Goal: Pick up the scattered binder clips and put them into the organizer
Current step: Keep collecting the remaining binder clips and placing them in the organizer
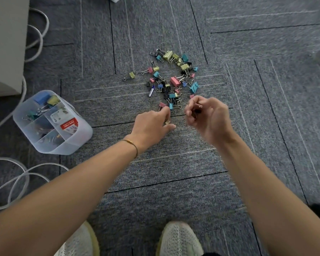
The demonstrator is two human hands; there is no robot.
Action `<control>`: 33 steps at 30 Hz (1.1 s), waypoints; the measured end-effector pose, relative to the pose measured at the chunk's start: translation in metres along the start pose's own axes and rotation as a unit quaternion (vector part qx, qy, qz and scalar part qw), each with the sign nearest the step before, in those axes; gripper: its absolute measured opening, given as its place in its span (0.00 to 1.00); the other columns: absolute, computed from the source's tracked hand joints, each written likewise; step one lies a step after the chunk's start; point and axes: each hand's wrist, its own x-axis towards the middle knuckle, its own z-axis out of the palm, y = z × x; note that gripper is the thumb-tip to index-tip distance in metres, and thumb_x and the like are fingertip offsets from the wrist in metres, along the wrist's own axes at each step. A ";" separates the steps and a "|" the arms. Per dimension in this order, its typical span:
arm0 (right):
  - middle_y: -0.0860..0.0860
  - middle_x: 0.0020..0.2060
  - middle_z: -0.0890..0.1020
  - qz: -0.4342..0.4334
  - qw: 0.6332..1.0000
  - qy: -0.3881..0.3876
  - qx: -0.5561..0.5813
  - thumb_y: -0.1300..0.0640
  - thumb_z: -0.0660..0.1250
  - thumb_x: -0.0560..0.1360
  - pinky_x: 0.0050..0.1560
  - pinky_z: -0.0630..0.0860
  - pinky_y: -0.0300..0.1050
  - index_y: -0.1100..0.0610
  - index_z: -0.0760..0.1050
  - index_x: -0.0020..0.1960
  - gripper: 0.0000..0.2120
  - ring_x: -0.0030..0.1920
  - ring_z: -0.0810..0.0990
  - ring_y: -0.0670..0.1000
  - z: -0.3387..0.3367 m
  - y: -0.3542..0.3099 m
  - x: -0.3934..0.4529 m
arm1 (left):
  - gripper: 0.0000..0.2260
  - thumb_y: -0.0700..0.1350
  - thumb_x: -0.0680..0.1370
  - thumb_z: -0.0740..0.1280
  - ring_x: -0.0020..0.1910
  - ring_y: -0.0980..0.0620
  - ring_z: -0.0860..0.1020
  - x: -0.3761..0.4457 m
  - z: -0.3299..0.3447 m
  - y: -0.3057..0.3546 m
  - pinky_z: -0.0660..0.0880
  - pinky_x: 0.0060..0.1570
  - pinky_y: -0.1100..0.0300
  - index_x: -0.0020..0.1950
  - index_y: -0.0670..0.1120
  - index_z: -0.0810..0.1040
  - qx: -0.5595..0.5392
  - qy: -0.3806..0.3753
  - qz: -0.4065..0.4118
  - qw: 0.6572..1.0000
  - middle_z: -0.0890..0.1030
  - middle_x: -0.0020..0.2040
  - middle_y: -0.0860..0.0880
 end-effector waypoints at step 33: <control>0.50 0.28 0.67 0.030 0.993 0.009 0.114 0.59 0.58 0.69 0.24 0.57 0.39 0.55 0.67 0.38 0.01 0.26 0.61 0.48 -0.001 0.017 0.031 | 0.22 0.68 0.75 0.66 0.36 0.53 0.78 0.037 -0.015 -0.015 0.78 0.39 0.55 0.52 0.51 0.72 -0.035 0.004 -0.145 0.989 0.78 0.38 0.53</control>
